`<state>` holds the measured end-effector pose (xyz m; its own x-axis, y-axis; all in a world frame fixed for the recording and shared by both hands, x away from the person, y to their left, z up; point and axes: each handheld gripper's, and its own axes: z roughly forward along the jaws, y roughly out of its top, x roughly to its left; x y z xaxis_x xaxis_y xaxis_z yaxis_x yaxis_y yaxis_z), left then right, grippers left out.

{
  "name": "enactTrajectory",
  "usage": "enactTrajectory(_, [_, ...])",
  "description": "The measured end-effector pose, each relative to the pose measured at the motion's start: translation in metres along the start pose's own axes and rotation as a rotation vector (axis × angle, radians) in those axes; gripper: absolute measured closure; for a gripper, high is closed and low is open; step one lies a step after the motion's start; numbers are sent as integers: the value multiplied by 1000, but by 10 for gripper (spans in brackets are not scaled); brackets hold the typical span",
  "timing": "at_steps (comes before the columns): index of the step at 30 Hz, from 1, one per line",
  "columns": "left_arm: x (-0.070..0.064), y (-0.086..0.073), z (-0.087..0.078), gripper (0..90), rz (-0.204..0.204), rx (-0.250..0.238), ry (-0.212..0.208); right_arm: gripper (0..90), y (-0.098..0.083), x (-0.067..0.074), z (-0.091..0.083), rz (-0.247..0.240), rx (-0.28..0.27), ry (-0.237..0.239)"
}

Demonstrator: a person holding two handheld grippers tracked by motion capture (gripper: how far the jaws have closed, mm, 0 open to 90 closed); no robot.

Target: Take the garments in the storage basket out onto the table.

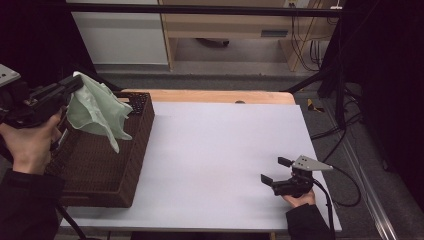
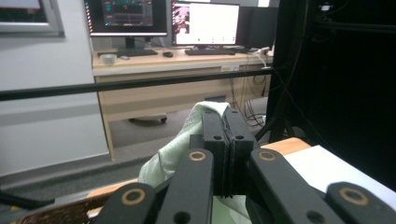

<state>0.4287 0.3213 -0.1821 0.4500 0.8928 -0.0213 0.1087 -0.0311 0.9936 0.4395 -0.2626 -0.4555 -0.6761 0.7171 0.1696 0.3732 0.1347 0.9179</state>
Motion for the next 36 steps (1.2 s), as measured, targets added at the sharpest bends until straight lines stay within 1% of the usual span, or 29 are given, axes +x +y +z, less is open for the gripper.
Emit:
enactTrajectory(7, [-21,7,2,888,22,-8,-55,5,0,0,0,-1,-4,1])
enactTrajectory(15, [-44,11,14,888,33,1,-111,5,0,0,0,-1,-5,1])
enactTrajectory(20, [-57,11,24,888,38,-2,-148,5,0,0,0,-2,-5,1])
enactTrajectory(21, [-60,11,26,888,40,-1,-154,5,0,0,0,-2,-4,2])
enactTrajectory(22, [-62,10,27,888,46,2,-151,5,0,0,0,-2,-3,1])
enactTrajectory(23, [-65,10,30,888,52,-4,-163,5,0,0,0,-2,-3,2])
enactTrajectory(24, [-67,9,32,888,46,-4,-171,6,0,0,0,-2,-3,2])
enactTrajectory(25, [-70,8,34,888,39,8,-181,5,0,0,0,-2,-3,2])
enactTrajectory(28, [-77,4,40,888,36,13,-203,6,0,0,0,-1,-4,3])
enactTrajectory(31, [-84,1,47,888,42,27,-214,5,0,0,0,-1,-4,3])
enactTrajectory(32, [-85,0,50,888,56,23,-214,5,0,0,0,-1,-4,3])
enactTrajectory(36, [-91,-7,59,888,59,41,-230,6,0,0,0,-2,-4,2])
